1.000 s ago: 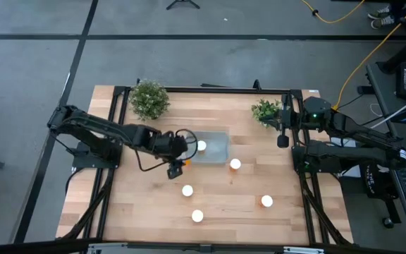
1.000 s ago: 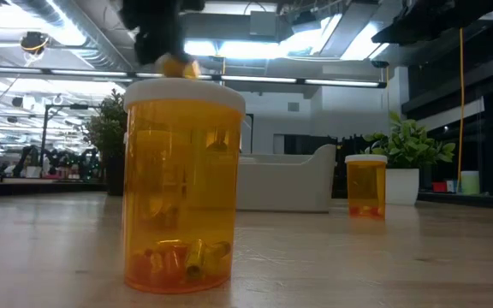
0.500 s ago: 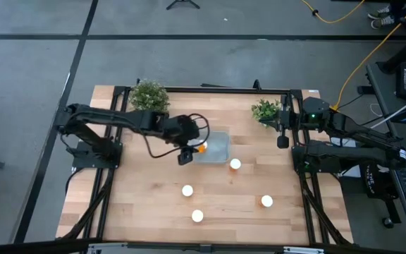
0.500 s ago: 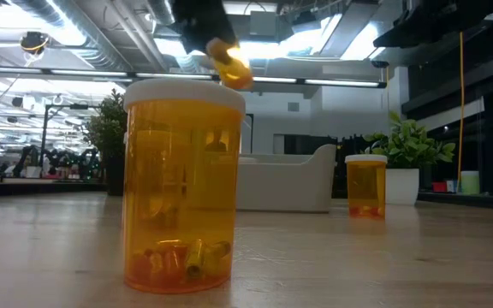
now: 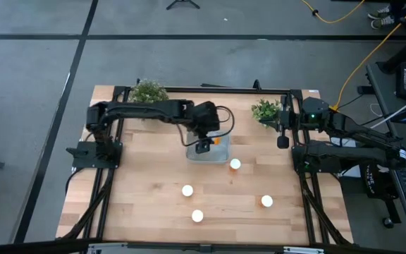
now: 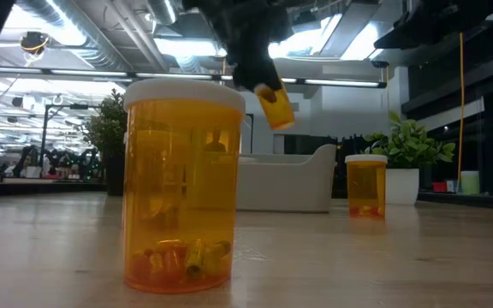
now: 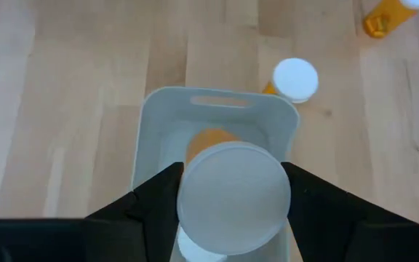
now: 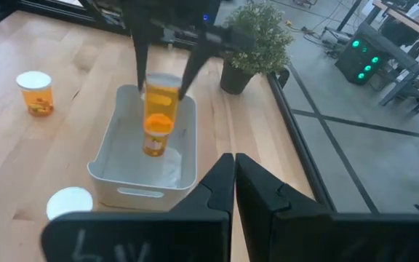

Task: Pick and place pill bottles into a basket
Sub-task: Put the orange pill bottle into the gray bin

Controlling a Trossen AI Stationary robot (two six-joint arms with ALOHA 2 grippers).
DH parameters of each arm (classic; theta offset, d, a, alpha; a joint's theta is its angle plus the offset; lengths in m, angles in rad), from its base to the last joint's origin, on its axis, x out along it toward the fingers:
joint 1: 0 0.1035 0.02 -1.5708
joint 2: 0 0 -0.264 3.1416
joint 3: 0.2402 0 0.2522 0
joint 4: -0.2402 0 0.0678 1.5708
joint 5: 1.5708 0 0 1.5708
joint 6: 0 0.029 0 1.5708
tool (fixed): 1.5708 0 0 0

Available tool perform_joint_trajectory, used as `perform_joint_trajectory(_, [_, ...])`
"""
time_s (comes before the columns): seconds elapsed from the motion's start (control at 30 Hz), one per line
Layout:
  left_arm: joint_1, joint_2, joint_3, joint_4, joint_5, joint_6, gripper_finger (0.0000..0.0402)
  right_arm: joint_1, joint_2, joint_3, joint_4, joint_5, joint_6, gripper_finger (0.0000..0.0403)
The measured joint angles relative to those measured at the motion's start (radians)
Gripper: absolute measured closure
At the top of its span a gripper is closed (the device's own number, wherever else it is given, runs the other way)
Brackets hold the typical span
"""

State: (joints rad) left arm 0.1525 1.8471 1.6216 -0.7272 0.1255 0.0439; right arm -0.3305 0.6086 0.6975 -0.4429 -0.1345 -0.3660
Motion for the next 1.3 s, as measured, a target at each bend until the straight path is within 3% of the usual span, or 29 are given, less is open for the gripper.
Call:
perform_joint_trajectory(0.77, [0.03, 0.224, 0.052, -0.011, 0.031, 0.04, 0.019, 0.0, 0.0, 0.0, -0.065, -0.024, -0.008, 0.0384])
perform_joint_trajectory(1.3, [0.037, 0.253, 0.052, 0.004, 0.024, 0.012, 0.0141, 0.0, 0.0, 0.0, -0.065, -0.024, -0.013, 0.0384])
